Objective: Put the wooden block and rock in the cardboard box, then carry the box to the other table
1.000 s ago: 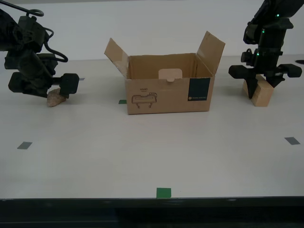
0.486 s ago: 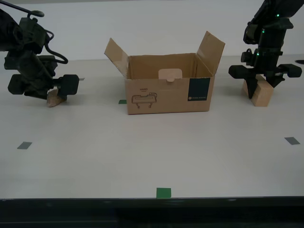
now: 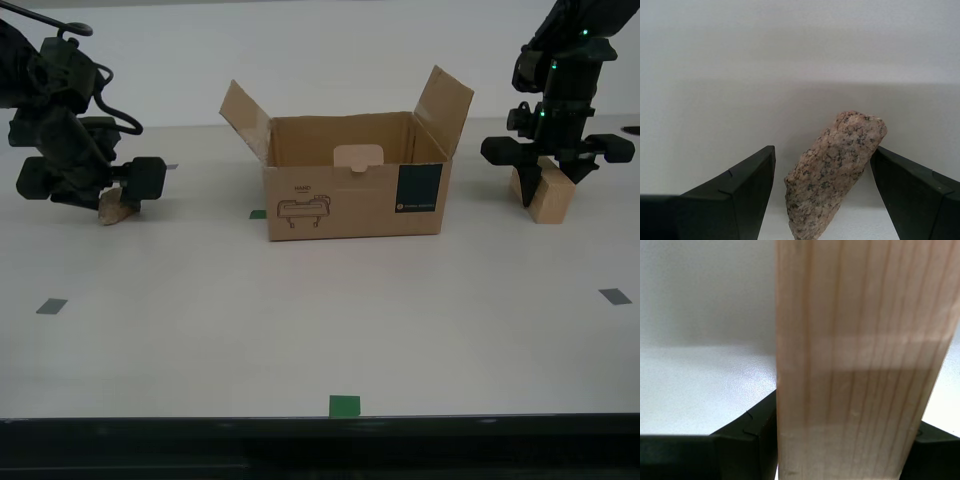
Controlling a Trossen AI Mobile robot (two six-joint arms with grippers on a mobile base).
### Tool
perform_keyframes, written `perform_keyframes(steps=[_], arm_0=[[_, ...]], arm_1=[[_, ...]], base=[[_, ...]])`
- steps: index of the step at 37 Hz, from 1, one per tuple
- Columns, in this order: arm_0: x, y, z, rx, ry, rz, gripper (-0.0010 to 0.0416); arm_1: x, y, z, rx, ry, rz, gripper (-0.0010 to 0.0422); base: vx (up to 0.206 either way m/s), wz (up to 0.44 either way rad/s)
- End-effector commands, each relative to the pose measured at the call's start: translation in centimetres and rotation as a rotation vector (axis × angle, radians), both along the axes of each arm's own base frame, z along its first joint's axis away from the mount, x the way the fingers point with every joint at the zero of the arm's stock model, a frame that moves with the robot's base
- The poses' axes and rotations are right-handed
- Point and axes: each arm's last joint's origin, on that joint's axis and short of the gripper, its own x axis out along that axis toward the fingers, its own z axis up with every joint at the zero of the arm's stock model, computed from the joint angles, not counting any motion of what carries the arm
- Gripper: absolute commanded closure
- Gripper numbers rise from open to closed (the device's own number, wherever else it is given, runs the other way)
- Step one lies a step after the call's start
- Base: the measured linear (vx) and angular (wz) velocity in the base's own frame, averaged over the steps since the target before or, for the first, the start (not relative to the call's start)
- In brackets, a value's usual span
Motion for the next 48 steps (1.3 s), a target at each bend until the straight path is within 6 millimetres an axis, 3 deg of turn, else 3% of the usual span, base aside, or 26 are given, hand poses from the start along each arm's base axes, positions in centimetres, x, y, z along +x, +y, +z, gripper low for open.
perform_keyframes(steps=[1,7,15,31,41,48], arm_0=[[0.0,0.0,0.0,-0.002,-0.003,-0.002,0.0411],[0.0,0.0,0.0,-0.002,-0.003,-0.001,0.0407],[0.0,0.1,0.0,-0.002,-0.003,-0.001,0.0406],[0.0,0.2,0.0,-0.002,-0.003,0.002,0.0406],[0.0,0.2,0.1,-0.002,-0.002,0.003,0.0406],[0.0,0.2,1.4,-0.001,-0.015,0.002,0.0406]], arm_1=[[0.0,0.0,0.0,-0.004,0.0,0.009,0.0178],[0.0,0.0,0.0,-0.01,0.0,0.018,0.0257],[-0.1,0.0,-0.1,-0.025,0.012,0.041,0.0419],[0.0,0.0,0.1,-0.04,0.005,0.06,0.0413],[0.0,0.0,2.8,-0.042,-0.07,0.051,0.0413],[-0.1,-0.1,4.9,-0.024,-0.121,0.022,0.0413]], base=[[0.0,0.0],[0.0,0.0],[0.0,0.0],[0.0,0.0],[0.0,0.0],[0.0,0.0]])
